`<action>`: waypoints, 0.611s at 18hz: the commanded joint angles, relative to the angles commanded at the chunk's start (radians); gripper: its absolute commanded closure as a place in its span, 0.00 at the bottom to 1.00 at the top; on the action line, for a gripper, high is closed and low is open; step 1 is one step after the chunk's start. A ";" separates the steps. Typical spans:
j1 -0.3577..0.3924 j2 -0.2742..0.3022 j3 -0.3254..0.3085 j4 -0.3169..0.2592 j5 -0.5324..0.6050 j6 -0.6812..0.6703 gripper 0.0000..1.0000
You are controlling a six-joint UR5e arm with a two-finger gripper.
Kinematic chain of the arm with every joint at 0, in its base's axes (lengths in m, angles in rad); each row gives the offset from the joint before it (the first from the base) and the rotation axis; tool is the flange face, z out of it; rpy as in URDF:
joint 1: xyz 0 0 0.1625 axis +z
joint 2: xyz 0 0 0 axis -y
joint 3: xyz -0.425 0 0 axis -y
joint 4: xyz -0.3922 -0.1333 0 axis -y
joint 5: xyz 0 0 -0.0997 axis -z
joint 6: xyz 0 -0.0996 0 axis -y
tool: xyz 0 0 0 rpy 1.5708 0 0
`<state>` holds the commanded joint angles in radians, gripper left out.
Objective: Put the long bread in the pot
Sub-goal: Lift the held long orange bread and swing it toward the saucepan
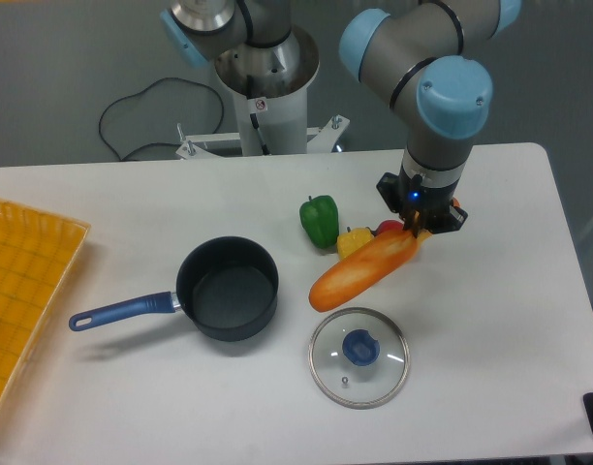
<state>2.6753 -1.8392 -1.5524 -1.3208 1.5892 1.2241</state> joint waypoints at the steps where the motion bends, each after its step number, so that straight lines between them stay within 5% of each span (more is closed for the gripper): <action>1: -0.002 0.002 -0.003 0.002 0.000 -0.002 1.00; 11: -0.060 0.075 -0.078 0.009 -0.008 -0.037 1.00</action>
<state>2.6155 -1.7642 -1.6305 -1.3116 1.5815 1.1874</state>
